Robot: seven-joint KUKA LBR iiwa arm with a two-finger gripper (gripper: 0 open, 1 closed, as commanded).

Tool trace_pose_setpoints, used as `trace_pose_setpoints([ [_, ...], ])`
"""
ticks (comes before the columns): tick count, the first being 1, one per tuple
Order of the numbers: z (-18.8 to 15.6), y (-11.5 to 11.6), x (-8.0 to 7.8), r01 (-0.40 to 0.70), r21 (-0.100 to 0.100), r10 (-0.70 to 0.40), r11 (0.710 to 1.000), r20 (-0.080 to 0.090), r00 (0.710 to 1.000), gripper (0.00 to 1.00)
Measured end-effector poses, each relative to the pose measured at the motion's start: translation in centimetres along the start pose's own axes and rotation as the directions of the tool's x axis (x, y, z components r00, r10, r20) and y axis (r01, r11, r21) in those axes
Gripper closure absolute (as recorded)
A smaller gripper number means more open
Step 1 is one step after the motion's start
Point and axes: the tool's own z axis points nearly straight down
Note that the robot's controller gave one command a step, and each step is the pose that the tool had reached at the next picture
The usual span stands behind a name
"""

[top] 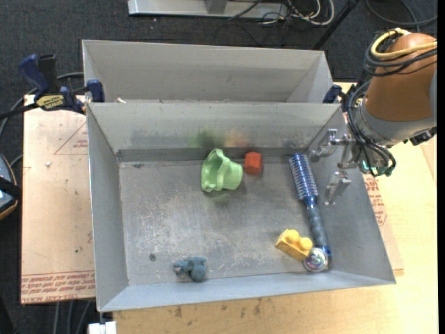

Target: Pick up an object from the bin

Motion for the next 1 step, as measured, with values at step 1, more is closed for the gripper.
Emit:
trace_pose_setpoints([
  [1,8.79,0.42,7.89,0.164,-0.002,-0.164,0.987,-0.003,0.987,0.0],
])
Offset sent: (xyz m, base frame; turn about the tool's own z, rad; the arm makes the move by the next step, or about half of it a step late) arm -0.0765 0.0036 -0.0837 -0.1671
